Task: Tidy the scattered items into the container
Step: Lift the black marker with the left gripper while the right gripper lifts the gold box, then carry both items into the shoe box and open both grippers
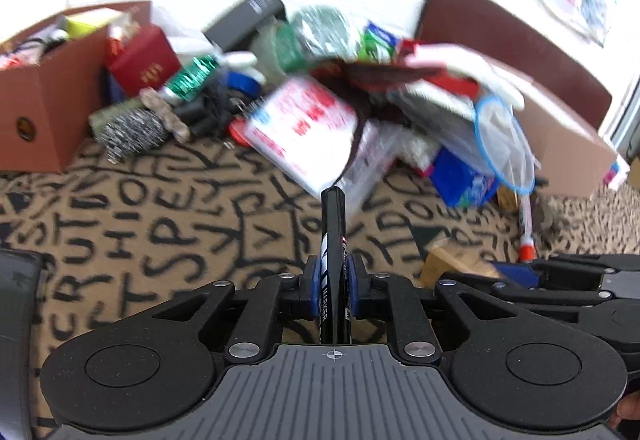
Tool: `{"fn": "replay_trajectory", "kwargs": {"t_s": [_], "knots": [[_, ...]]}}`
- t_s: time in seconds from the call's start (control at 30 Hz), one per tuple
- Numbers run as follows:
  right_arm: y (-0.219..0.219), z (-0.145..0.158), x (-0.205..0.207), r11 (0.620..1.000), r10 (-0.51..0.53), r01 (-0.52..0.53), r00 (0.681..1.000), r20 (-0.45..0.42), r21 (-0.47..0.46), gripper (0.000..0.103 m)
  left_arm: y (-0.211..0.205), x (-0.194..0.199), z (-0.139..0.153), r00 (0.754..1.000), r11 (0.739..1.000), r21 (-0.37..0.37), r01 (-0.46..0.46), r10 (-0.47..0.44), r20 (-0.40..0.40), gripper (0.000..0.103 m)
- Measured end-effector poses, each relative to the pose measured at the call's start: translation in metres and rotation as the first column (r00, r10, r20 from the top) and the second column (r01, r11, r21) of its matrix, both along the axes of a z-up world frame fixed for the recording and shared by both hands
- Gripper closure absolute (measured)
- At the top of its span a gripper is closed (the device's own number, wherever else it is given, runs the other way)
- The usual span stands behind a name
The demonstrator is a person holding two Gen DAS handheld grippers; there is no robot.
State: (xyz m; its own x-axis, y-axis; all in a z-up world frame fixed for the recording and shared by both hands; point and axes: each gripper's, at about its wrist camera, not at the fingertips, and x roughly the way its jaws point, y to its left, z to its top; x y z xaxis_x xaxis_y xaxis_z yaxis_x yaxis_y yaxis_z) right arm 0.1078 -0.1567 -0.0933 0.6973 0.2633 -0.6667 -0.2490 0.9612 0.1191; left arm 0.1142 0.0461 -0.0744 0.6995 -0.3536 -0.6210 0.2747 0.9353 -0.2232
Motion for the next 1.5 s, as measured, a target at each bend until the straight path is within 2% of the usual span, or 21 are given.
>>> {"fn": "replay_trajectory", "kwargs": {"t_s": [0.33, 0.67, 0.87, 1.0, 1.2, 1.33, 1.5], "knots": [[0.058, 0.045, 0.019, 0.987, 0.159, -0.16, 0.982, 0.101, 0.001, 0.076, 0.072, 0.001, 0.043, 0.99, 0.991, -0.074, -0.114, 0.119, 0.078, 0.093], [0.118, 0.086, 0.037, 0.957, 0.29, -0.288, 0.938, 0.192, -0.041, 0.076, 0.14, 0.014, 0.085, 0.962, 0.974, -0.104, -0.2, 0.216, 0.168, 0.093], [0.165, 0.12, 0.061, 0.936, 0.35, -0.348, 0.894, 0.278, -0.058, 0.076, 0.178, 0.039, 0.115, 0.943, 0.964, -0.117, -0.239, 0.259, 0.208, 0.093], [0.195, 0.14, 0.09, 0.918, 0.386, -0.396, 0.876, 0.289, -0.026, 0.076, 0.204, 0.066, 0.129, 0.933, 0.956, -0.107, -0.273, 0.29, 0.212, 0.093], [0.242, 0.159, 0.146, 0.903, 0.408, -0.429, 0.875, 0.262, 0.029, 0.076, 0.241, 0.111, 0.137, 0.921, 0.941, -0.109, -0.321, 0.337, 0.194, 0.093], [0.272, 0.163, 0.185, 0.907, 0.394, -0.418, 0.884, 0.254, 0.05, 0.076, 0.263, 0.14, 0.136, 0.918, 0.934, -0.104, -0.342, 0.356, 0.177, 0.093], [0.306, 0.157, 0.237, 0.922, 0.363, -0.385, 0.897, 0.253, 0.041, 0.076, 0.283, 0.181, 0.123, 0.921, 0.931, -0.051, -0.363, 0.366, 0.133, 0.093]]}}
